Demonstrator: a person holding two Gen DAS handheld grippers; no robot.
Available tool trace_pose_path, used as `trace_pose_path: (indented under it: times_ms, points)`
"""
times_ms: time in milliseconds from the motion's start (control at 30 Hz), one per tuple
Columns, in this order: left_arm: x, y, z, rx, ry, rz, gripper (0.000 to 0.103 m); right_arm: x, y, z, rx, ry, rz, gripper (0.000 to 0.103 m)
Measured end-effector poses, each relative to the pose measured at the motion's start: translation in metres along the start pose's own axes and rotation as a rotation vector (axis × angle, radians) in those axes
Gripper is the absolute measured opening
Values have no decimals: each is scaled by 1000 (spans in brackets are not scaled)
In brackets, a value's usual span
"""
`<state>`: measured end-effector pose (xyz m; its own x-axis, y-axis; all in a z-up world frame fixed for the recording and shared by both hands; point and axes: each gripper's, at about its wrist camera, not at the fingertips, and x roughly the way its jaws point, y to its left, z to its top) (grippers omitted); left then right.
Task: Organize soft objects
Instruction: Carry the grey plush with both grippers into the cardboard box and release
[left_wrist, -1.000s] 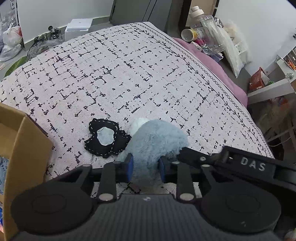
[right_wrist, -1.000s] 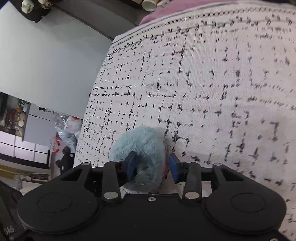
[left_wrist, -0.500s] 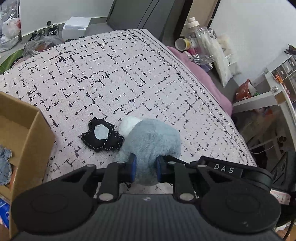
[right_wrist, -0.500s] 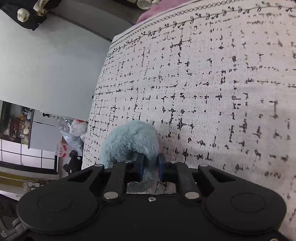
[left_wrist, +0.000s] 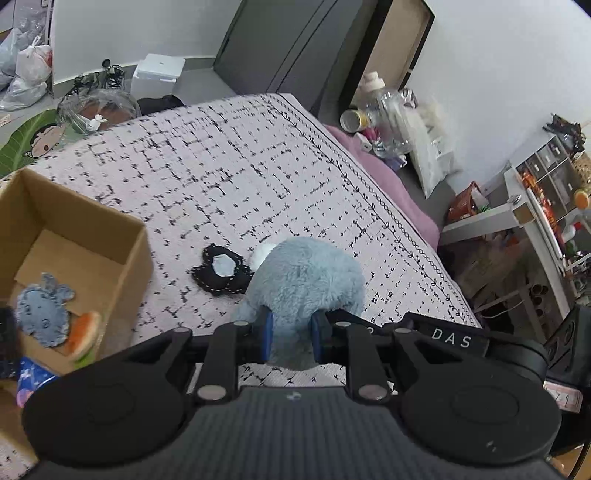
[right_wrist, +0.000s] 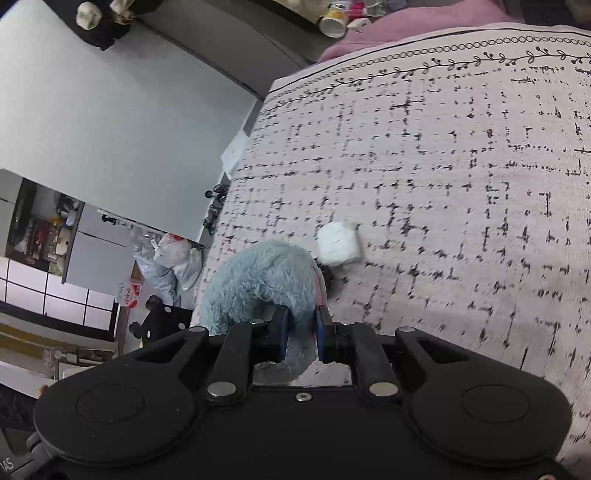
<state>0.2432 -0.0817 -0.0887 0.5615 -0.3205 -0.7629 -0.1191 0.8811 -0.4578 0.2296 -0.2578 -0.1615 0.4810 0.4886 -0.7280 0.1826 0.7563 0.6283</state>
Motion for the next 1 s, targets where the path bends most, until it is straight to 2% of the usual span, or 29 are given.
trace_pose_path:
  times_ms: [500, 1000]
  points:
    - [-59, 36, 0, -32, -55, -36, 20, -16, 53, -39, -60, -32, 15, 15]
    - [-95, 103, 10, -86, -79, -32, 20, 14, 109, -73, -117, 5, 23, 15]
